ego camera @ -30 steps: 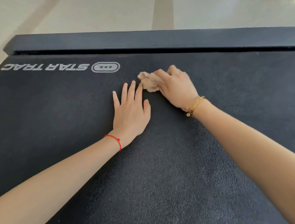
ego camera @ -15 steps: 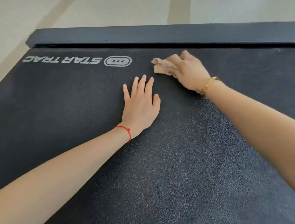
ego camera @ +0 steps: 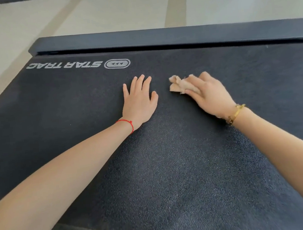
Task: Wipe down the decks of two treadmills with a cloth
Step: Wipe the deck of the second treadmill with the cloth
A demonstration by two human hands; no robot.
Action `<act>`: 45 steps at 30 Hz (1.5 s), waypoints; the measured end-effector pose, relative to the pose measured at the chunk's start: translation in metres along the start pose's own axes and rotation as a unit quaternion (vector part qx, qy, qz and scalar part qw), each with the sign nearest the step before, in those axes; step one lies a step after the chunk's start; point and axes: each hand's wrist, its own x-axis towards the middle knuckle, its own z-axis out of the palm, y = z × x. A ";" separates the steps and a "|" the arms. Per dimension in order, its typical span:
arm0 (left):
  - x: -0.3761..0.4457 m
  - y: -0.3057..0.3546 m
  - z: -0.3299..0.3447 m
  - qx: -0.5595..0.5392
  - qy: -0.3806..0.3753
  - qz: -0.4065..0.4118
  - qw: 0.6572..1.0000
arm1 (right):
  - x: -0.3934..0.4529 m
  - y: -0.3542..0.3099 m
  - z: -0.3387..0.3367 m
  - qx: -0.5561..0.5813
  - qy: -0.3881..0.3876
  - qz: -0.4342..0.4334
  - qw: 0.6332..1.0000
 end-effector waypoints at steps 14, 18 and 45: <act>0.000 -0.003 -0.002 -0.001 -0.006 0.006 1.000 | 0.009 0.001 -0.011 -0.052 0.082 0.071 0.993; -0.001 -0.004 0.000 -0.001 0.001 0.006 1.000 | -0.040 -0.039 -0.010 -0.002 0.027 -0.019 0.999; -0.012 -0.001 -0.003 -0.012 -0.006 0.015 1.000 | -0.136 -0.086 -0.027 -0.041 0.040 0.124 0.991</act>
